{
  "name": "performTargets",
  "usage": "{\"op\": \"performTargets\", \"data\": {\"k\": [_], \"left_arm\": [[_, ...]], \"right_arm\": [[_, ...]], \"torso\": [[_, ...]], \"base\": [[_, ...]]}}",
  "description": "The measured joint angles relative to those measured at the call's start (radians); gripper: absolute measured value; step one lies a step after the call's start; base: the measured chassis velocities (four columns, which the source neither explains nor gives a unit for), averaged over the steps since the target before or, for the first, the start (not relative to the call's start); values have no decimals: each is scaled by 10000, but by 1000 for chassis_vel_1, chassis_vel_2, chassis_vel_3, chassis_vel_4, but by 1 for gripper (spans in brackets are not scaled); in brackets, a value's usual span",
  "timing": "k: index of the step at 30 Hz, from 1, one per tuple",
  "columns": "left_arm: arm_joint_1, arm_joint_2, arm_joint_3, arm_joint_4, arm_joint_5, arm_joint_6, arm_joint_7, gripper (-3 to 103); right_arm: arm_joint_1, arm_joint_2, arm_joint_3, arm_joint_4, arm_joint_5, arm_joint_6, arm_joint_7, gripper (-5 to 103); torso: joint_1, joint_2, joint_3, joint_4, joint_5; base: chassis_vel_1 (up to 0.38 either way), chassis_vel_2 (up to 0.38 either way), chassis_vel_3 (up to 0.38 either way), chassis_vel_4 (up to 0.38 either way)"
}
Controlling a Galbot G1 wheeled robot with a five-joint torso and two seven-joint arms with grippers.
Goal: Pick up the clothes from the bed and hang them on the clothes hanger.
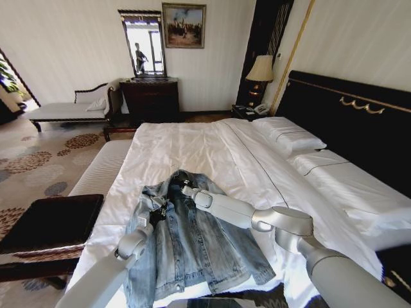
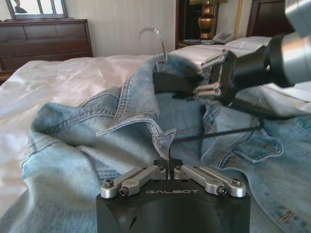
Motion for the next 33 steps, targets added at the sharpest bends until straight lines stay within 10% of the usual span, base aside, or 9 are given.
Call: {"op": "performTargets", "data": {"k": [8,23,33], "left_arm": [[312,-103,-178,-53,40,13,-164,-1],[1914,473,-2637,-1910,-1037,127,-452,57],[3173,1734,-5983,-2818,-3744,347,-30,95]], "right_arm": [[-161,122,226,24,-51,69,270,26],[-382,-32,409,595,-953,505,693,26],[-518,-55,605,843,-1267,679,849,26]], "torso": [[0,0,0,-1,0],[0,0,0,-1,-1],[-1,0,0,0,0]], "base": [[0,0,0,0],[0,0,0,0],[0,0,0,0]]}}
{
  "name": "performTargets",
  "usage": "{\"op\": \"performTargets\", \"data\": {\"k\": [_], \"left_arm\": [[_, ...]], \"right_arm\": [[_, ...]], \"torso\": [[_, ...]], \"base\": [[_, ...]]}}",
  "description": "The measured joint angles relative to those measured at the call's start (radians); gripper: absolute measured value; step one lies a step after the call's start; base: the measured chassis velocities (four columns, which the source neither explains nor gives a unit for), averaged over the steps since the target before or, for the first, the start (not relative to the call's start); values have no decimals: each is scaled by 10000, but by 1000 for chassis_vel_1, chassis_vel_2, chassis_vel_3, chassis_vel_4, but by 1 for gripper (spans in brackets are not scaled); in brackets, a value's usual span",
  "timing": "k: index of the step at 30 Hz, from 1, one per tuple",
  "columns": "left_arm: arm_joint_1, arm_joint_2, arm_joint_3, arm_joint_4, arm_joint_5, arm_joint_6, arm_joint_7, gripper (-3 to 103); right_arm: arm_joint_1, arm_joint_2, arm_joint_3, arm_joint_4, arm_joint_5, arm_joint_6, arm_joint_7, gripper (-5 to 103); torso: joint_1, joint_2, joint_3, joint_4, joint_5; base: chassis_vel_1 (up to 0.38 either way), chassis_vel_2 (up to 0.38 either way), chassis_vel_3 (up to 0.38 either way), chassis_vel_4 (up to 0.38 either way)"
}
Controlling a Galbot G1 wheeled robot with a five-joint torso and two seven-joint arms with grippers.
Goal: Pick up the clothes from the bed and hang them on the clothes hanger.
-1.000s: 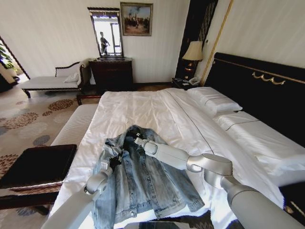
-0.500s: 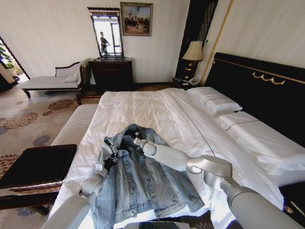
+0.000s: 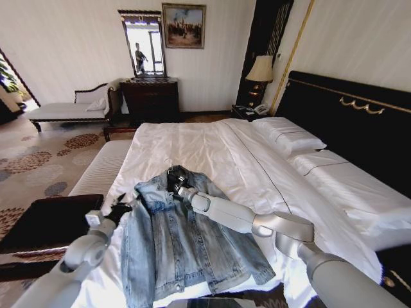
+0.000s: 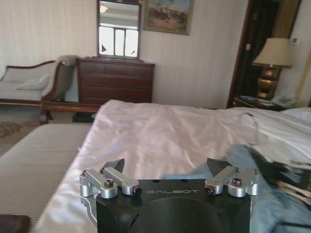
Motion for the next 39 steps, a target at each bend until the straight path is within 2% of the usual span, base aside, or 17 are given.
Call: {"op": "performTargets", "data": {"k": [3,6,8,10,14,16,21,22,24,27,28,30,32,35,36,38,39], "left_arm": [[-95,263,-354,366,-477,27,90,98],[-663,838,-627,1620,-1444,165,545,103],[-872,970,-539,2054,-1501,176,634,101],[-1576,1308,216,3063,-1519,195,1050,98],[-2323,1569,1303,3662,-1504,196,1540,97],[-3016,1796,2327,4130,-1112,178,2035,83],[-3584,2187,3277,4237,-540,-47,2767,76],[-3701,2322,3502,4239,-191,-203,3015,82],[-3783,2439,3684,4253,133,-365,3257,82],[-3874,3157,4275,4261,945,-1143,4606,89],[-3874,3157,4275,4261,945,-1143,4606,89],[-3844,3419,4254,4260,496,-1365,5442,89],[-3845,3445,4124,4257,119,-1255,5569,89],[-3926,3658,3526,4149,-1451,-430,5937,95],[-3926,3658,3526,4149,-1451,-430,5937,95],[-4105,4038,3143,4198,-2649,524,6614,99],[-4144,4080,3119,4232,-2753,633,6742,100]], "right_arm": [[0,13,0,6,0,9,0,26],[-39,47,-44,4,0,77,4,26],[-56,46,-53,4,-3,103,4,26],[-95,13,-59,15,-13,155,4,26],[-111,-7,-66,54,-2,165,13,26],[-109,5,-72,94,110,142,65,26],[-86,1,-95,136,217,99,134,26],[-90,-15,-91,150,249,91,152,26],[-99,-27,-85,162,263,87,164,26],[-133,-75,-32,180,291,75,211,26],[-133,-75,-32,180,291,75,211,26],[-157,-124,33,216,325,56,237,26],[-167,-166,64,247,348,43,246,26],[-229,-320,183,363,410,14,266,26],[-229,-320,183,363,410,14,266,26],[-309,-427,279,453,422,8,269,26],[-322,-441,296,468,427,7,270,26]], "torso": [[0,0,0,0,-1],[2,0,1,1,-1],[3,-1,0,-2,0],[3,-2,1,3,-2],[3,-2,1,-1,-2],[3,-2,1,-3,-3],[4,-2,1,0,-2],[3,-2,1,0,-2],[3,-2,1,1,-1],[3,-2,1,0,3],[3,-2,1,0,3],[3,-2,2,3,2],[3,-2,1,3,-1],[2,-2,1,-1,-1],[2,-2,1,-1,-1],[2,-1,-1,0,5],[2,-1,-1,0,4]], "base": [[0,0,0,0],[0,0,0,0],[0,0,0,0],[0,0,0,0],[0,0,0,0],[0,0,0,0],[0,0,0,0],[0,0,0,0],[0,0,0,0],[0,0,0,0],[0,0,0,0],[0,0,0,0],[0,0,0,0],[0,0,0,0],[0,0,0,0],[0,0,0,0],[0,0,0,0]]}}
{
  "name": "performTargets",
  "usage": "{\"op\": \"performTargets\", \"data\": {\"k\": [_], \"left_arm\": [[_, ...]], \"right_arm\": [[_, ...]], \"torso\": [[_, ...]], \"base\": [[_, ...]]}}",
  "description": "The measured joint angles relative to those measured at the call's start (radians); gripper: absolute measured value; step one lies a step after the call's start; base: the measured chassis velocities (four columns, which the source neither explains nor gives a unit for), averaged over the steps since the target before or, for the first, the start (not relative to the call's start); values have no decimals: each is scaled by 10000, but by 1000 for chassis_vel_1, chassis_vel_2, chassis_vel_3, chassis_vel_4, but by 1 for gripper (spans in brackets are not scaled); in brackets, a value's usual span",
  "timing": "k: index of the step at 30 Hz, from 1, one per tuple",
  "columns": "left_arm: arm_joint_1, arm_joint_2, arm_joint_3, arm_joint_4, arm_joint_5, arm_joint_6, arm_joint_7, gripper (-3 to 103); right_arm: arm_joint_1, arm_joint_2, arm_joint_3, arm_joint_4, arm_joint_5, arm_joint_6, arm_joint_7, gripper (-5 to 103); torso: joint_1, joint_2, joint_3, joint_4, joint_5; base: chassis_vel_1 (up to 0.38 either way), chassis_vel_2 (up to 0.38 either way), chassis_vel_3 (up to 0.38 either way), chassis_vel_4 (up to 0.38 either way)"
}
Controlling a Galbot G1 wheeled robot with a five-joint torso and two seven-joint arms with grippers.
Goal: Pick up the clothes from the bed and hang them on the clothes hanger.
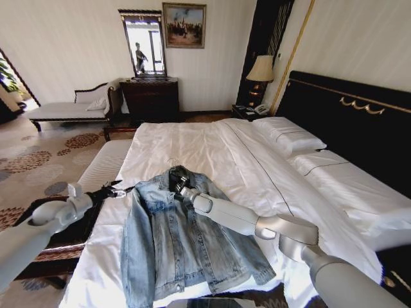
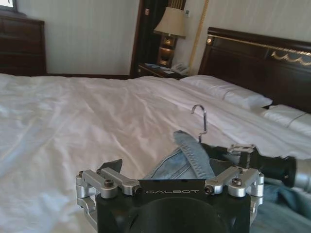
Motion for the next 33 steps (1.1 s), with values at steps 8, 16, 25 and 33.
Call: {"op": "performTargets", "data": {"k": [8,16,25,33], "left_arm": [[-2162,524,1498,1278,-553,1969,3135,100],[-4804,-116,4054,2678,-662,2778,4218,100],[-7116,-1593,5825,4051,-546,3063,4463,100],[-7476,-2216,6309,4564,-569,3135,4588,100]], "right_arm": [[-47,-152,110,95,164,63,-111,26],[322,-572,-220,600,801,-40,7,26],[553,-1768,-223,1517,1367,-45,-39,26],[390,-1926,-102,1360,993,365,-489,26]], "torso": [[-1,0,0,1,-4],[0,0,1,0,-4],[1,1,2,-3,-2],[-1,2,1,0,-2]], "base": [[0,0,0,0],[0,0,0,0],[0,0,0,0],[0,0,0,0]]}}
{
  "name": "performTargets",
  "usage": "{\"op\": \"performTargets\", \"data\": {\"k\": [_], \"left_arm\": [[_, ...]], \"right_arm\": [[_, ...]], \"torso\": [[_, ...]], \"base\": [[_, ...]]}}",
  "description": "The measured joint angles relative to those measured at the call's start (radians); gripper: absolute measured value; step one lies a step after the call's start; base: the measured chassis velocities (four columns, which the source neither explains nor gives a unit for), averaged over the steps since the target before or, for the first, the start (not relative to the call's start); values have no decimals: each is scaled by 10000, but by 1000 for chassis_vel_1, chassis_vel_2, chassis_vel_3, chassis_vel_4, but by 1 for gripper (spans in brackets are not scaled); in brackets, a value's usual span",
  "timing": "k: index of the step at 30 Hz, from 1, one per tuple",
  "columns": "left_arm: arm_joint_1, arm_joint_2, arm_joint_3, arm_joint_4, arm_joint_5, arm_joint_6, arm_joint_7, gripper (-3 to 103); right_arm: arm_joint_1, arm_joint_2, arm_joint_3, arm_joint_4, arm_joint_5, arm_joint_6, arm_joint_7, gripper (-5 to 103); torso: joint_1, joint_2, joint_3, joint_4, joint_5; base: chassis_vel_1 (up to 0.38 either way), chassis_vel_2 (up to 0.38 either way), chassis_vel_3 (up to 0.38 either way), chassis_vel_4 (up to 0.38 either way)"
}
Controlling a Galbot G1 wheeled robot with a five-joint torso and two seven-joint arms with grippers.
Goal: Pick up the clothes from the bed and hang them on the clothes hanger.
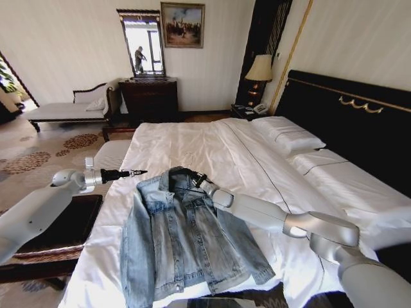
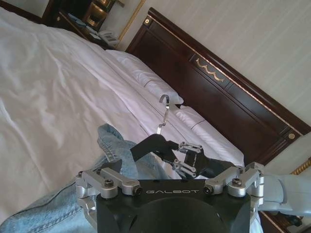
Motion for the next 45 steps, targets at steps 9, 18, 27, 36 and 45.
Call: {"op": "performTargets", "data": {"k": [9,18,27,36,45], "left_arm": [[83,-496,137,290,335,-116,53,100],[560,-501,-187,280,567,-278,6,100],[1079,-375,-566,213,640,-385,7,100],[1708,-753,-674,727,1148,-702,249,100],[2085,-963,-679,1147,1570,-967,495,101]], "right_arm": [[-496,1177,3,-1142,-601,387,-303,26],[-249,1783,-98,-2176,-2184,170,-377,26],[-127,2487,-331,-3063,-2981,234,-390,26],[-37,2405,-669,-2757,-2389,122,-363,26],[2,2358,-760,-2558,-1856,-77,-246,26]], "torso": [[2,-1,2,2,-2],[2,-1,0,2,-2],[2,-1,0,0,-2],[0,0,-1,-3,-3],[2,-1,0,1,-3]], "base": [[0,0,0,0],[0,0,0,0],[0,0,0,0],[0,0,0,0],[0,0,0,0]]}}
